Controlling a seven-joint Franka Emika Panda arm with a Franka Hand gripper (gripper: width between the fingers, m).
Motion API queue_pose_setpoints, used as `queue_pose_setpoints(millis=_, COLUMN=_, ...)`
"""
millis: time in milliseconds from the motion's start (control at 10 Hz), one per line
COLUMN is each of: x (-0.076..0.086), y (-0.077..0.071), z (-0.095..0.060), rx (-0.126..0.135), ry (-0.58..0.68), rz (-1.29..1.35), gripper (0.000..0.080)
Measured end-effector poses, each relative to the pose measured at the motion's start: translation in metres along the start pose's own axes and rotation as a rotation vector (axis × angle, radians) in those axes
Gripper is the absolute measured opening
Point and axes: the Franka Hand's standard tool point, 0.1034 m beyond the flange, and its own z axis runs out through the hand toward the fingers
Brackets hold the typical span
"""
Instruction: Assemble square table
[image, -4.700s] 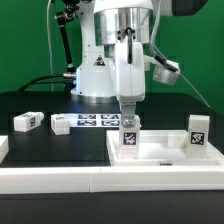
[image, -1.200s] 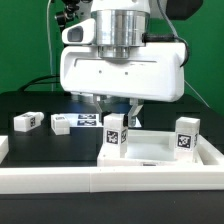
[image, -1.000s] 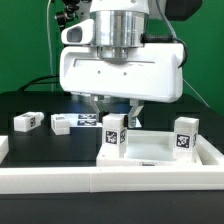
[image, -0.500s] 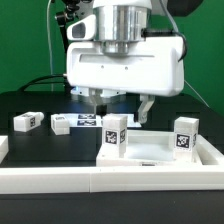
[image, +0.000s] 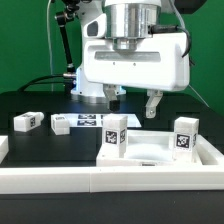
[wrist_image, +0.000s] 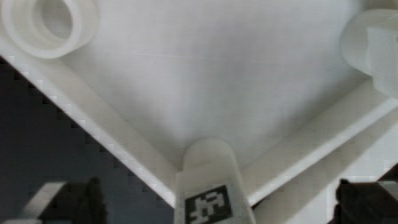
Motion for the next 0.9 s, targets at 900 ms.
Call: queue_pose_setpoints(millis=900, x=-0.024, y=0.016, z=0.006, rx=0.010, ry=-0.010, rz=0.204, gripper=0.0649)
